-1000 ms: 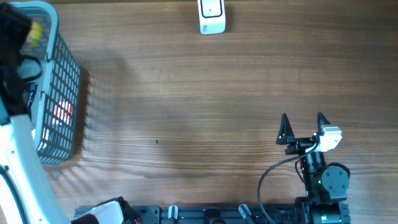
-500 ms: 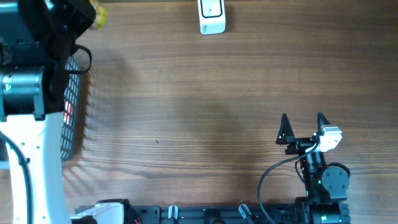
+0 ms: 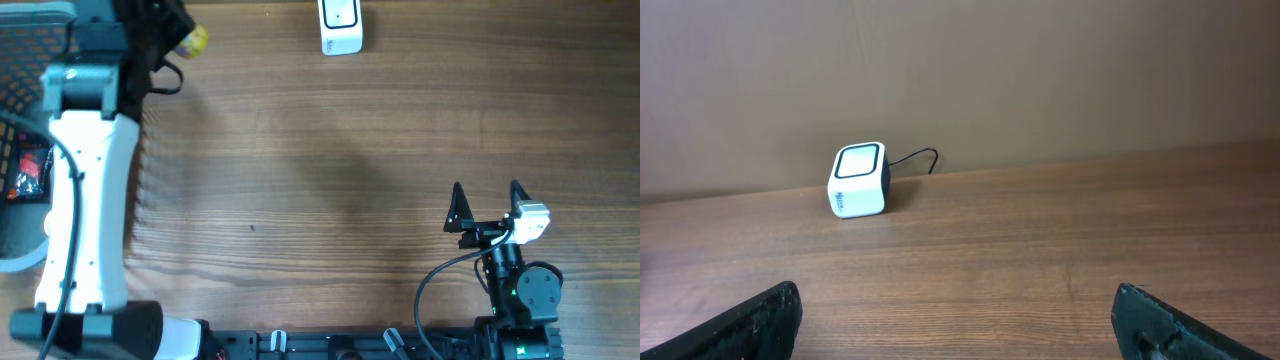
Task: Scan the item barcode
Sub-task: 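Lift the Mentos container out and carry it toward the scanner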
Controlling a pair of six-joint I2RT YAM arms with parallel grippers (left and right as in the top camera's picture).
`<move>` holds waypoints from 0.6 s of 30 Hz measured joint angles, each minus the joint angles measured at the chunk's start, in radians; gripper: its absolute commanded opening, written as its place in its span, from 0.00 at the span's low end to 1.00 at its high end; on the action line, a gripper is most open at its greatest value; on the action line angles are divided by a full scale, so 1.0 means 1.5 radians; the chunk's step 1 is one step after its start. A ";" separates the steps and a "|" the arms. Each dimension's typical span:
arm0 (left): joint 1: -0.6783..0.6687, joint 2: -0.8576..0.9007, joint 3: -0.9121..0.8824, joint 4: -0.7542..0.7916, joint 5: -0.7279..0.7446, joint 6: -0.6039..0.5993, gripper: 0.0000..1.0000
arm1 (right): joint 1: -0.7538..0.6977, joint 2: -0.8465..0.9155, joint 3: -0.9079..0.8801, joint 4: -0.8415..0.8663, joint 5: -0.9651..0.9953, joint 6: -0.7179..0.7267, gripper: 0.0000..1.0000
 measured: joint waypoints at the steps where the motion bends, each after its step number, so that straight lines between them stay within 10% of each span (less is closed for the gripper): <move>1: -0.005 0.007 0.000 0.000 0.000 0.000 0.56 | 0.000 0.000 0.000 0.000 0.000 0.000 1.00; 18: -0.086 0.173 0.000 0.007 -0.080 0.001 0.53 | 0.000 0.000 0.000 0.000 0.000 0.000 1.00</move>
